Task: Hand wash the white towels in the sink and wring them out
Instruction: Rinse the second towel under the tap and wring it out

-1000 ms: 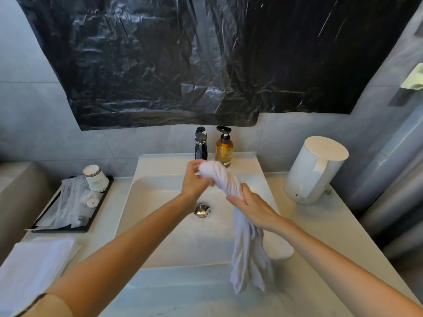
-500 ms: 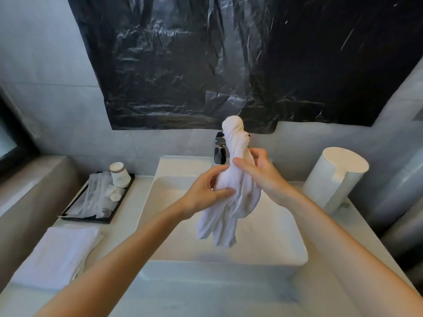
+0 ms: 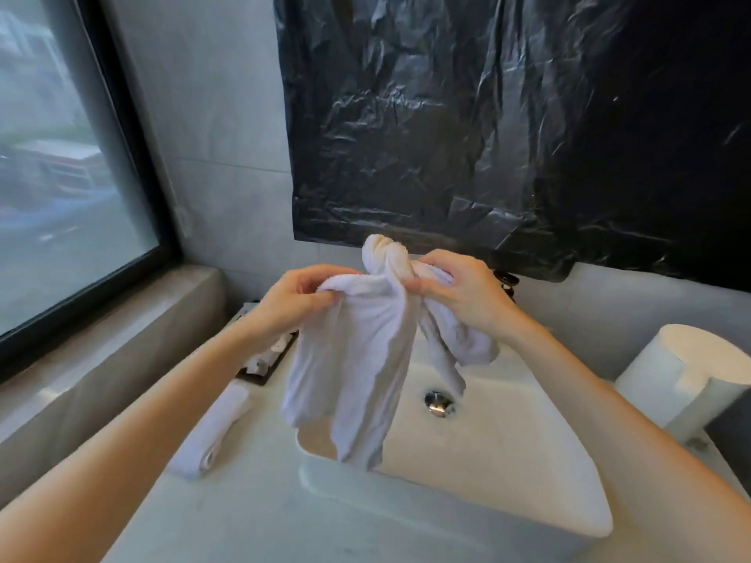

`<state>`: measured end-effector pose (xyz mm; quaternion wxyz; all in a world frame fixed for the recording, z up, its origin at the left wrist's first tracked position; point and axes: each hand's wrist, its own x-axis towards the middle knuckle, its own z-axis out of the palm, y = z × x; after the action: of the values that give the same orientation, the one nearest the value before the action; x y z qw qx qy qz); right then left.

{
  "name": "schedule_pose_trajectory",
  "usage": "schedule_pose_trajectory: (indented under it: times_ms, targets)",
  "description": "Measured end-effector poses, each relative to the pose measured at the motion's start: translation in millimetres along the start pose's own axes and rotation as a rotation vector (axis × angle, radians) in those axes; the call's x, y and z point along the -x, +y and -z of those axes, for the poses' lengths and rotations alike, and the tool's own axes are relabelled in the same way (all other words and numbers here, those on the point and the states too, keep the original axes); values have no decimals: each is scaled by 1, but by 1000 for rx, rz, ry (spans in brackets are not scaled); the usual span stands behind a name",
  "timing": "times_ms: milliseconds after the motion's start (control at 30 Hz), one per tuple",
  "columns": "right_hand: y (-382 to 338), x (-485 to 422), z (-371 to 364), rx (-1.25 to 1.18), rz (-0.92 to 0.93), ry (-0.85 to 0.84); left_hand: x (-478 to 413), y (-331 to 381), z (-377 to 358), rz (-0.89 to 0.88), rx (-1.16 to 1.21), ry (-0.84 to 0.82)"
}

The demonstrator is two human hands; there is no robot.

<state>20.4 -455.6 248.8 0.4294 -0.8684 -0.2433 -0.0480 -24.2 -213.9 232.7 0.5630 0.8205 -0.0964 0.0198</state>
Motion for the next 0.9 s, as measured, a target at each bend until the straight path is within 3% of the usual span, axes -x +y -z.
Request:
schedule_pose_trajectory:
  times_ms: [267, 400, 467, 567, 633, 733, 800, 900]
  targets:
    - [-45, -56, -68, 13, 117, -20, 26, -50, 103, 194, 191, 543]
    - [-77, -90, -106, -17, 128, 128, 46, -78, 150, 258, 131, 782]
    - [-94, -104, -124, -55, 133, 155, 56, -100, 174, 385, -103, 646]
    - [-116, -122, -148, -59, 172, 122, 74, -143, 202, 602, -480, 20]
    - [-129, -130, -164, -16, 231, 32, 83, -156, 213, 598, -552, -195]
    - [-148, -131, -191, 104, 349, -118, 80, -142, 216, 290, -374, -49]
    - [-167, -133, -204, 58, 387, -149, 75, -124, 216, 148, -248, -60]
    - [-189, -146, -212, -63, 312, -54, 74, -109, 215, 185, -79, -168]
